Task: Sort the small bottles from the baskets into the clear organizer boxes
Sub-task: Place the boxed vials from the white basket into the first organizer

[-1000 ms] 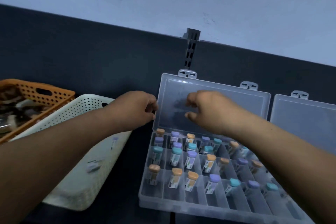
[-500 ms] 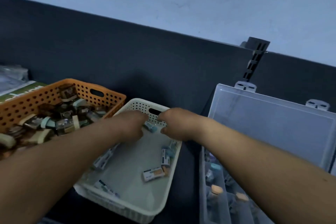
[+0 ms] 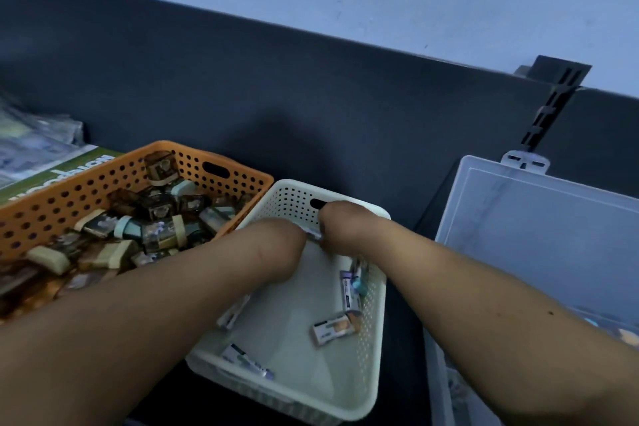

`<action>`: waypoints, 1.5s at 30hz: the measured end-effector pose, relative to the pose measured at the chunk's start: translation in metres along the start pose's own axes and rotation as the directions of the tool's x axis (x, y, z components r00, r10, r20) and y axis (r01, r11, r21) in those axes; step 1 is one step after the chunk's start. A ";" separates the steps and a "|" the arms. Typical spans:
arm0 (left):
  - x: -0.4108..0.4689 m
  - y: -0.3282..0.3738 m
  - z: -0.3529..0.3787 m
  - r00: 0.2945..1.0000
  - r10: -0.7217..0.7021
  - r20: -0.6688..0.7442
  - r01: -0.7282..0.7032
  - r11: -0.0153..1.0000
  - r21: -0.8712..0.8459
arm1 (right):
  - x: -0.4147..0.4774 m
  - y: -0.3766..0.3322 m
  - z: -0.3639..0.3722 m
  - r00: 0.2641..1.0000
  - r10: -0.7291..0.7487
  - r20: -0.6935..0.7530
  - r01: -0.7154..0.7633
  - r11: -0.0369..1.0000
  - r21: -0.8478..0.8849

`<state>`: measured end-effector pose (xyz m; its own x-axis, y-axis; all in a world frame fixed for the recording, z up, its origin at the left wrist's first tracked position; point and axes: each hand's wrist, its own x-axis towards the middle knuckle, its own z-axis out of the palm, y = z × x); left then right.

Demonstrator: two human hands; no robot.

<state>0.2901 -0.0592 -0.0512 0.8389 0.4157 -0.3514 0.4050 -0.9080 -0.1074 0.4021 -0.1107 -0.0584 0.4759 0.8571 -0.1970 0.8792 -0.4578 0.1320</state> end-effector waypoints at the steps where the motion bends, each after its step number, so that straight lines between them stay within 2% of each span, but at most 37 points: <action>1: 0.001 -0.002 0.001 1.000 0.001 -0.007 -0.001 1.000 -0.026 | -0.003 0.004 -0.003 1.000 0.007 -0.010 -0.006 0.999 0.053; 7: 0.001 -0.003 -0.001 1.000 -0.001 -0.015 -0.002 0.987 -0.162 | -0.035 0.028 -0.018 0.992 0.047 -0.113 -0.015 0.965 0.262; 13: 0.007 0.010 -0.005 0.999 0.033 -0.040 -0.047 0.910 -0.412 | -0.070 0.049 -0.029 0.970 0.091 -0.224 0.002 0.924 0.383; 18: 0.010 0.019 -0.013 0.983 0.036 -0.178 -0.122 0.859 -0.498 | -0.093 0.070 -0.034 0.938 0.148 -0.313 0.015 0.886 0.464; 24: 0.000 0.032 -0.039 0.947 0.057 -0.317 -0.217 0.839 -0.499 | -0.139 0.109 -0.037 0.919 0.239 -0.312 0.080 0.664 0.744; 27: -0.007 0.045 -0.059 0.918 0.065 -0.392 -0.304 0.749 -0.588 | -0.168 0.132 -0.039 0.909 0.274 -0.316 0.107 0.577 0.810; 30: -0.021 0.077 -0.079 0.910 0.070 -0.409 -0.380 0.537 -0.753 | -0.199 0.159 -0.036 0.888 0.320 -0.329 0.085 0.589 0.803; 34: -0.032 0.125 -0.093 0.878 0.145 -0.457 -0.475 0.393 -0.787 | -0.228 0.191 -0.027 0.871 0.374 -0.318 0.001 0.646 0.763; 36: -0.030 0.156 -0.094 0.856 0.194 -0.478 -0.515 0.391 -0.763 | -0.248 0.208 -0.021 0.867 0.396 -0.304 -0.050 0.674 0.737; 40: -0.023 0.209 -0.096 0.829 0.261 -0.494 -0.557 0.451 -0.697 | -0.277 0.233 -0.011 0.870 0.408 -0.279 -0.134 0.738 0.661; 45: -0.017 0.262 -0.093 0.831 0.297 -0.471 -0.554 0.516 -0.653 | -0.297 0.260 0.010 0.880 0.414 -0.233 -0.213 0.782 0.586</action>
<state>0.4159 -0.2993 0.0134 0.9884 0.1006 0.1139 -0.0184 -0.6651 0.7465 0.4894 -0.4865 0.0249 0.7775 0.6196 0.1078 0.5996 -0.6786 -0.4243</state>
